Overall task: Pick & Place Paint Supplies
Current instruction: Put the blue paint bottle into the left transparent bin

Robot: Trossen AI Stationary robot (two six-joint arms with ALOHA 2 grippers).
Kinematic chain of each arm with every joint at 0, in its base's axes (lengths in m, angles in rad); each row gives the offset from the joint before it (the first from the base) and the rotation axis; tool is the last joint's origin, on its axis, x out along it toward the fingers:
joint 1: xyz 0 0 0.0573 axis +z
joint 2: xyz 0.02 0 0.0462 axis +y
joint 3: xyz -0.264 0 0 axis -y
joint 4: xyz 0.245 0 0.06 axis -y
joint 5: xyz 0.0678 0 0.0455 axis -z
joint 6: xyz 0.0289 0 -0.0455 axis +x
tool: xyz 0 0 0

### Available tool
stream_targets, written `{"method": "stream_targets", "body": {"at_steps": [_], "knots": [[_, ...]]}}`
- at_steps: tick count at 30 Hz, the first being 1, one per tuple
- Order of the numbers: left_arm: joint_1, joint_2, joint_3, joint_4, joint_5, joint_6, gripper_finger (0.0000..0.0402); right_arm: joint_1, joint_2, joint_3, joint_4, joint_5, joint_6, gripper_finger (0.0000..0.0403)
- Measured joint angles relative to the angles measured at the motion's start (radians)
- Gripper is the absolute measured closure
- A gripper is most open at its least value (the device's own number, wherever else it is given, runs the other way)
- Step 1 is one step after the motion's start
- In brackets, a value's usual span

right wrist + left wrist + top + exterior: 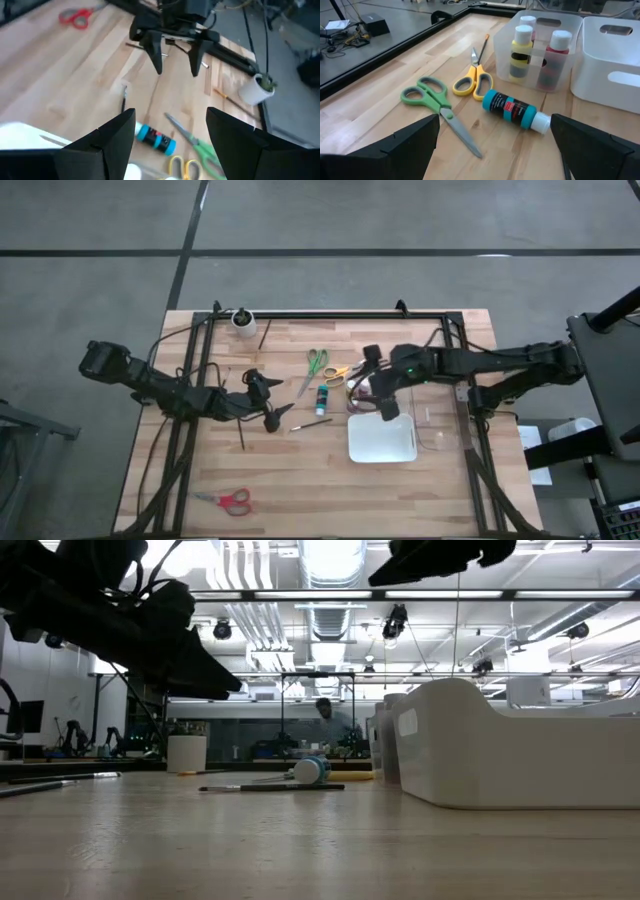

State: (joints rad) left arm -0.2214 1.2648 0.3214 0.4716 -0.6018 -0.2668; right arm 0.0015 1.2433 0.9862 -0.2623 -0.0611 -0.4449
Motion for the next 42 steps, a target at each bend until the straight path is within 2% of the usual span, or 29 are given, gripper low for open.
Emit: {"method": "stream_targets", "body": {"at_steps": [10, 16, 22, 38, 42], "knots": [[0.000, 0.000, 0.000, -0.029, 0.000, 0.000, 0.0013, 0.041, 0.266, 0.211, -0.213, 0.000, -0.355, 0.0161], [0.000, 0.000, 0.000, -0.029, 0.000, 0.000, 0.0013, 0.040, 0.439, 0.368, -0.308, 0.001, -0.445, 0.0161], [0.000, 0.000, 0.000, -0.029, 0.000, 0.000, 0.0013, 0.041, 0.555, 0.482, -0.355, 0.001, -0.565, 0.0161], [0.000, 0.000, 0.000, -0.032, 0.000, 0.000, 0.0013, 0.042, 0.749, 0.530, -0.296, 0.012, -0.718, 0.0161], [0.000, 0.000, 0.000, -0.032, 0.000, 0.000, 0.0013, 0.042, 0.780, 0.530, -0.281, 0.061, -0.769, 0.0161]]}}
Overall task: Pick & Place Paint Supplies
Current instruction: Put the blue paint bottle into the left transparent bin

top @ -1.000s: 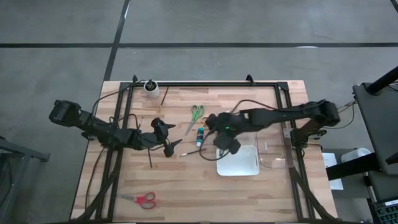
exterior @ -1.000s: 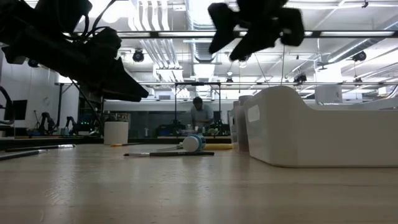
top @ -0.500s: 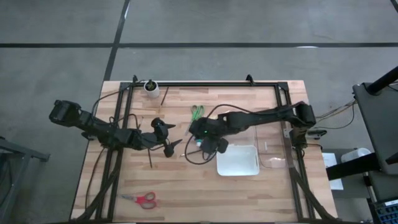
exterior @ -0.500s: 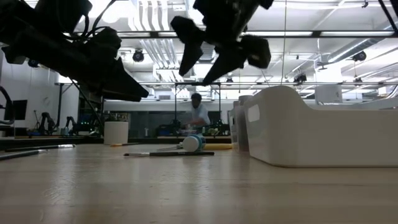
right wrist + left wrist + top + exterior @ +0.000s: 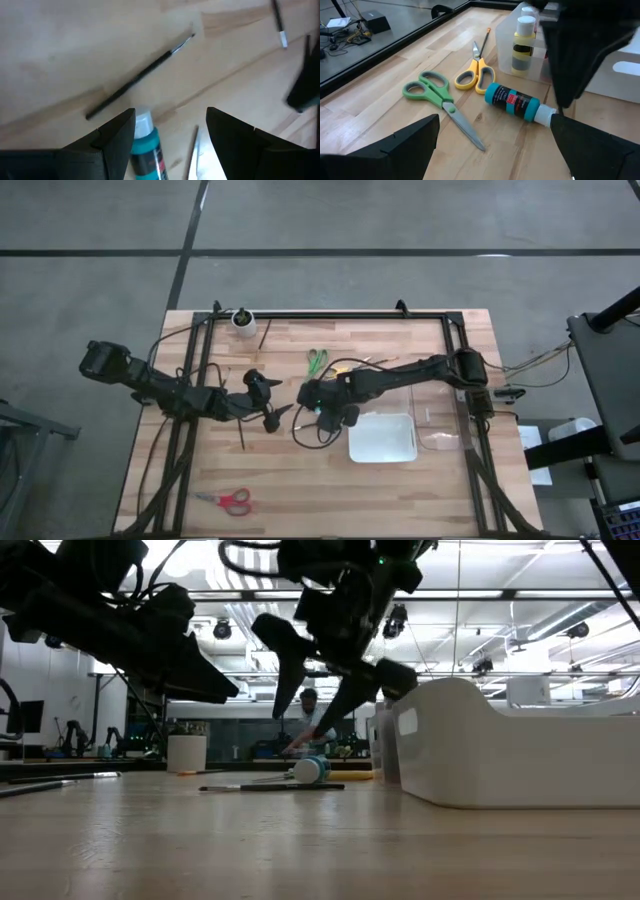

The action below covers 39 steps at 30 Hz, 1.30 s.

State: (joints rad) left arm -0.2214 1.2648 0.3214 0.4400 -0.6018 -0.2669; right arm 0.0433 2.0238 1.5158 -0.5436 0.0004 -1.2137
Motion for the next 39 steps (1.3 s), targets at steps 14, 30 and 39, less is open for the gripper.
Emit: {"method": "stream_targets", "body": {"at_steps": [14, 30, 39], "knots": [[0.000, 0.000, 0.000, -0.019, 0.000, 0.000, 0.0013, -0.001, 0.016, 0.002, -0.005, 0.061, -0.081, 0.0161], [0.000, 0.000, 0.000, -0.045, 0.000, 0.000, 0.0013, 0.014, 0.005, 0.094, 0.076, 0.047, 0.037, 0.0161], [0.000, 0.000, 0.000, -0.050, 0.000, 0.000, 0.0013, 0.037, 0.044, 0.091, 0.105, -0.007, 0.077, 0.0161]]}}
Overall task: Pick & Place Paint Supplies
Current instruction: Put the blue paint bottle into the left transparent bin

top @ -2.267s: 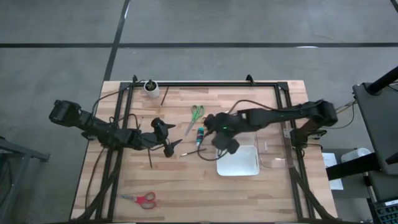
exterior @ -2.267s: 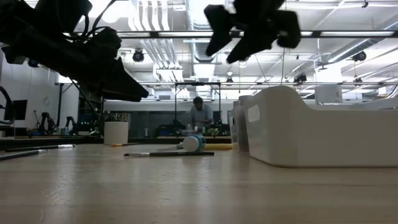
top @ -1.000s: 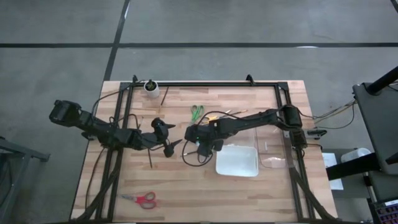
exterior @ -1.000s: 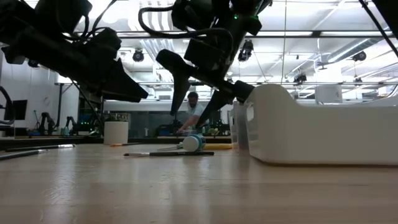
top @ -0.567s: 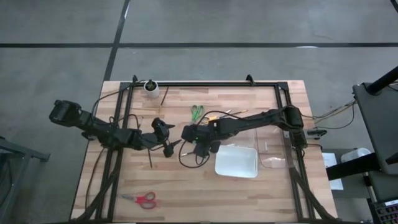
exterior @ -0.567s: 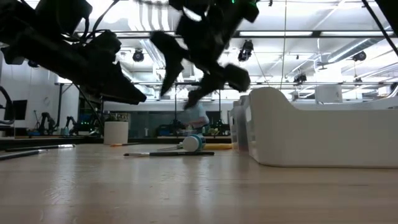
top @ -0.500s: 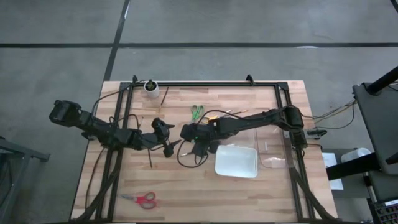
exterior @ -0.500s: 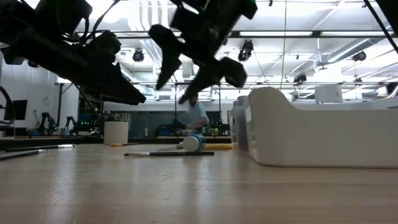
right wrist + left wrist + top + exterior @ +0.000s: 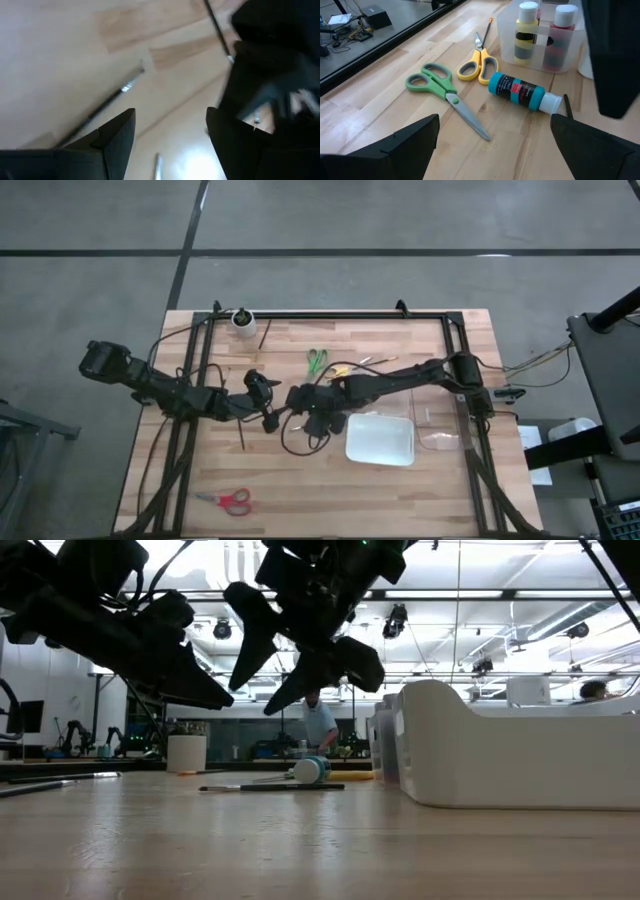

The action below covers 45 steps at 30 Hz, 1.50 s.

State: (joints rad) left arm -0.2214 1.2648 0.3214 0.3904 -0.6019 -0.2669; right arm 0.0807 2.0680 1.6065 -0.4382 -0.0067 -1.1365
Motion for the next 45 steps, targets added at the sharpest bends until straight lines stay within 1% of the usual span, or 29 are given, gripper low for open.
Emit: {"method": "stream_targets", "body": {"at_steps": [6, 11, 15, 19, 25, 28, 32, 34, 45], "knots": [[0.000, 0.000, 0.000, -0.002, 0.000, 0.000, 0.0013, 0.005, 0.052, -0.001, 0.034, -0.001, -0.012, 0.0161], [0.000, 0.000, 0.000, -0.002, 0.000, 0.000, 0.0013, 0.000, 0.090, -0.001, 0.025, 0.014, -0.028, 0.0161], [0.000, 0.000, 0.000, -0.002, 0.000, 0.000, 0.0013, -0.004, 0.091, -0.001, 0.022, 0.073, -0.036, 0.0161], [0.000, 0.000, 0.000, -0.002, 0.000, 0.000, 0.0013, -0.006, 0.088, 0.002, -0.036, 0.110, -0.076, 0.0161], [0.000, 0.000, 0.000, -0.002, 0.000, 0.000, 0.0013, -0.005, 0.089, 0.003, -0.109, 0.112, -0.076, 0.0161], [0.000, 0.000, 0.000, -0.002, 0.000, 0.000, 0.0013, -0.005, 0.089, 0.003, -0.117, 0.116, -0.079, 0.0161], [0.000, 0.000, 0.000, -0.002, 0.000, 0.000, 0.0013, -0.004, 0.089, 0.003, -0.142, 0.166, -0.127, 0.0161], [0.000, 0.000, 0.000, -0.002, 0.000, 0.000, 0.0013, -0.005, 0.089, 0.003, -0.160, 0.172, -0.146, 0.0161], [0.000, 0.000, 0.000, 0.000, 0.000, 0.000, 0.0013, 0.006, 0.090, 0.003, -0.210, 0.178, -0.122, 0.0161]]}}
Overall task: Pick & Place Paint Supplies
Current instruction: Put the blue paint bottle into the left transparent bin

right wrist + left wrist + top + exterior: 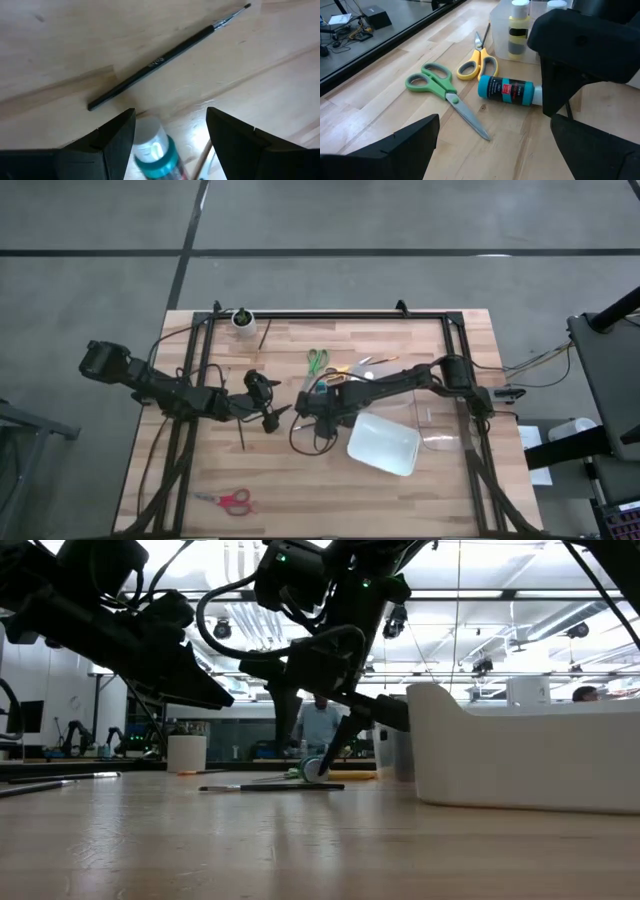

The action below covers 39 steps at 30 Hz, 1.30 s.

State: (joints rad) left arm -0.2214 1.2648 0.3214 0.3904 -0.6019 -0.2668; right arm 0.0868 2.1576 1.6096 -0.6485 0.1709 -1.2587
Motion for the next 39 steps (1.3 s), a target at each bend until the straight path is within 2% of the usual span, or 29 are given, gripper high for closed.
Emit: {"method": "stream_targets", "body": {"at_steps": [5, 10, 18, 29, 36, 39], "knots": [[0.000, 0.000, 0.000, 0.000, 0.000, 0.000, 0.0013, 0.001, 0.000, 0.000, -0.033, 0.020, 0.055, 0.0161], [0.000, 0.000, 0.000, 0.000, 0.000, 0.000, 0.0013, 0.000, -0.001, 0.000, -0.023, 0.063, 0.047, 0.0161], [0.000, 0.000, 0.000, -0.001, 0.000, 0.000, 0.0013, -0.007, 0.000, -0.003, -0.026, 0.075, 0.017, 0.0161], [0.000, 0.000, 0.000, -0.001, 0.000, 0.000, 0.0013, -0.008, 0.001, -0.003, 0.148, 0.069, 0.017, 0.0161], [0.000, 0.000, 0.000, -0.001, 0.000, 0.000, 0.0013, -0.005, -0.001, -0.003, 0.092, 0.072, 0.023, 0.0161], [0.000, 0.000, 0.000, -0.001, 0.000, 0.000, 0.0013, -0.004, -0.002, -0.003, 0.065, 0.091, -0.027, 0.0161]]}}
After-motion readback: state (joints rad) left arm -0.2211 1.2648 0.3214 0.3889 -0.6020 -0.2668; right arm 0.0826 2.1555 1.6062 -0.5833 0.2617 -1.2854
